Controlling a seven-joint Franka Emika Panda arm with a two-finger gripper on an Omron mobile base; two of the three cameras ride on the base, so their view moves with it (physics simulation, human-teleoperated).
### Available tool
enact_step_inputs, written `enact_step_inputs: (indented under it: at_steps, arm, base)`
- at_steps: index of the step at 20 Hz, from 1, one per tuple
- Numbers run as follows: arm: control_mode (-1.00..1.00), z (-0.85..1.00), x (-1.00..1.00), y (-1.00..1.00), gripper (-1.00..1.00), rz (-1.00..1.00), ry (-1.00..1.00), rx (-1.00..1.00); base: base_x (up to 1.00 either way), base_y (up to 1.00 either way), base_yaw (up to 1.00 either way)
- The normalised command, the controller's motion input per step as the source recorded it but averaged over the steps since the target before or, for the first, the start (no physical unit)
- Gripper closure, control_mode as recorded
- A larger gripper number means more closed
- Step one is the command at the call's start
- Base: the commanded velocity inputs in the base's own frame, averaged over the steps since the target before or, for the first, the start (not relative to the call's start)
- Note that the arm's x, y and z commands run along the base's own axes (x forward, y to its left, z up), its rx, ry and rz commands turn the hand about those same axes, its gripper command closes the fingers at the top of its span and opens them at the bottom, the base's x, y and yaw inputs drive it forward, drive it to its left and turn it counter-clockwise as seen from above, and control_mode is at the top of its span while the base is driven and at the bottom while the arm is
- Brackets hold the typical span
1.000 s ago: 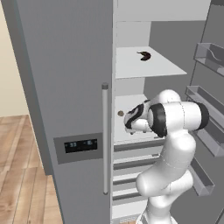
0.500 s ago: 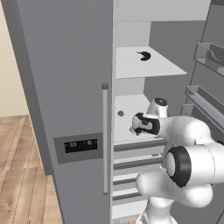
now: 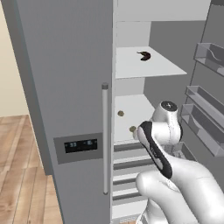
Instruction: Place the garlic in the correct fridge rack based on whether it is a fruit or vegetable. Finally, close the fridge door.
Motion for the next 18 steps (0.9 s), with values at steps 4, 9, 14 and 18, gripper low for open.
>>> enact_step_inputs:
  at_steps: [4,9,14,18]
  arm:
    - [-1.00,0.57,-0.72,0.14,-1.00,-0.05,0.00,0.00]
    - [-1.00,0.33,-0.54,0.12,-1.00,-0.04,0.00,0.00]
    - [-1.00,0.00,-0.01,0.07,-1.00,0.00,0.00,0.00]
    - [1.00,-0.01,-0.27,0.06,-1.00,0.00,-0.03,0.00]
  base:
    - [0.00,0.00,0.00]
    - [0.00,0.00,0.00]
    - [0.00,0.00,0.00]
    - [-0.50,0.00,0.00]
